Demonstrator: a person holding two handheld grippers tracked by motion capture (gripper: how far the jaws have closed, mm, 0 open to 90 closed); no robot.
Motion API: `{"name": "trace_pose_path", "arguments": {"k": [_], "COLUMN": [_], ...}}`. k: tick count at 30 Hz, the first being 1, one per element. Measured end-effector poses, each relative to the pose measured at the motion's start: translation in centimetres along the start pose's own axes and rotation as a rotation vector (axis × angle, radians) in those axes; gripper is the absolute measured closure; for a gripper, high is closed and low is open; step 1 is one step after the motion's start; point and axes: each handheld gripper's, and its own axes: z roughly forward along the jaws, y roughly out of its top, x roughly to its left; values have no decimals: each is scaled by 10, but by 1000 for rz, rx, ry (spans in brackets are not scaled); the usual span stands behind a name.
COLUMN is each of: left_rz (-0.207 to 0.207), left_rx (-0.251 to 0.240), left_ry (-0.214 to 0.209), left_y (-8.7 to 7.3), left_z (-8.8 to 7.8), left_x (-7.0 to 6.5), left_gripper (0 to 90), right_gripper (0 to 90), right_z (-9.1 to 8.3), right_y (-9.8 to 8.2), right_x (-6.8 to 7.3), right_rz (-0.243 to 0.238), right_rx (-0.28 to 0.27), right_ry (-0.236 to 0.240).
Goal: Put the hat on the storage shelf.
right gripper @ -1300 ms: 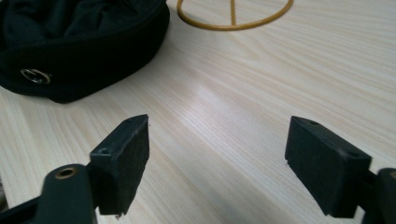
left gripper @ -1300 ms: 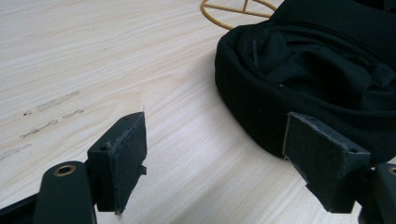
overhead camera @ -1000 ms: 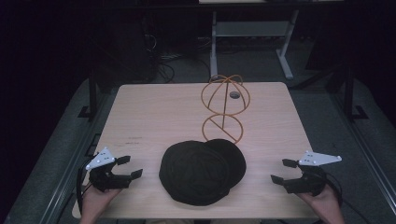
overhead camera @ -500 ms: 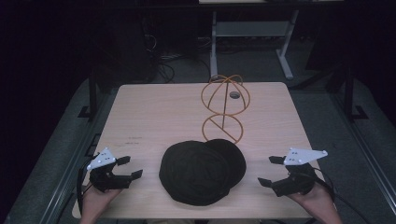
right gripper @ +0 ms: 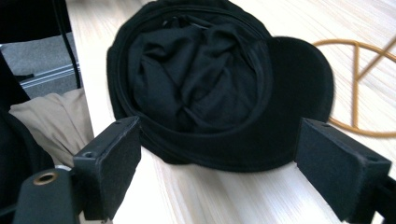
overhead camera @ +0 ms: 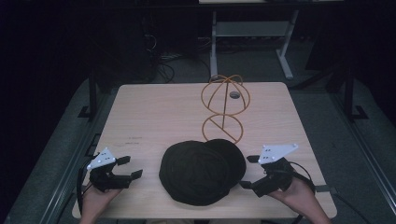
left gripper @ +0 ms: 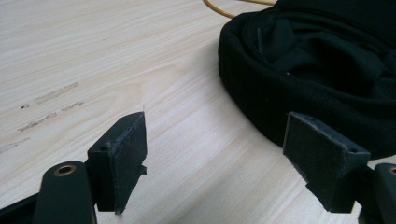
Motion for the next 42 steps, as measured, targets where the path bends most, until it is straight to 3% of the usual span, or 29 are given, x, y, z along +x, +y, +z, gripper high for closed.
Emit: {"name": "trace_pose_path", "arguments": {"k": [15, 26, 42], "left_rz": [-4, -2, -1], "left_rx": [7, 7, 9], "left_ry": [2, -2, 1], "left_y": [-1, 0, -1], "left_z": [2, 2, 2], "left_x": [3, 4, 4], "left_gripper": [211, 211, 212], "right_gripper": [213, 335, 491], "right_z": [44, 80, 113], "right_y": [36, 53, 65], "right_x": [17, 34, 57], "right_rz": [-109, -187, -234], "right_rx": [85, 150, 240], "right_ry": [100, 155, 218]}}
